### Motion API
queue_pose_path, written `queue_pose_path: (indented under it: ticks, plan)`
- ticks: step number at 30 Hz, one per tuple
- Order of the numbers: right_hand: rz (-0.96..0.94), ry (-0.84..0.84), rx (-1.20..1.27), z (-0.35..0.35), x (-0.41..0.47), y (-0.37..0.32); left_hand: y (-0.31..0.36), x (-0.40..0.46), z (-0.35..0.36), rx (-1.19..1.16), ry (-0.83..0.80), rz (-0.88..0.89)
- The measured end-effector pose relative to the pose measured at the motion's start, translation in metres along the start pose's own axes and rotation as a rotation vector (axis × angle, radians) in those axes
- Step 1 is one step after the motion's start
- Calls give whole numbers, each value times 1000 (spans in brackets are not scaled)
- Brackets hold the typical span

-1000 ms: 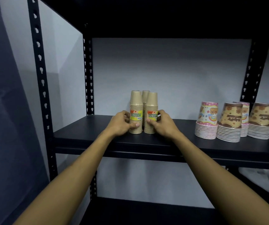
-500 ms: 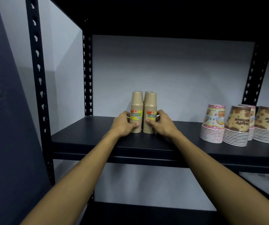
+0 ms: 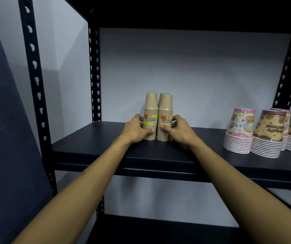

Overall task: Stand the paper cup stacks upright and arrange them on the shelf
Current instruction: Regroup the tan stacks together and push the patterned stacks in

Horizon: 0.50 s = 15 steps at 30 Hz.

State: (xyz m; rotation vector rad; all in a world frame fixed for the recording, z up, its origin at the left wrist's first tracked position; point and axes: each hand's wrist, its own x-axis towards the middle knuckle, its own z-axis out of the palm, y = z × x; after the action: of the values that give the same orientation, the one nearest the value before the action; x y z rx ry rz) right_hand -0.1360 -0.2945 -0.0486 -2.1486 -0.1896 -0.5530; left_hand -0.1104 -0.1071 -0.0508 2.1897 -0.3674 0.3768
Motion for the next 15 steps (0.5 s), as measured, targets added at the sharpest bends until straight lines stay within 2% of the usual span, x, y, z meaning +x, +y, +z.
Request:
queue_pose_path:
  ticks: [15]
  plan:
    - [-50, 19, -88, 0, -1, 3, 0, -1, 5, -1, -13, -17]
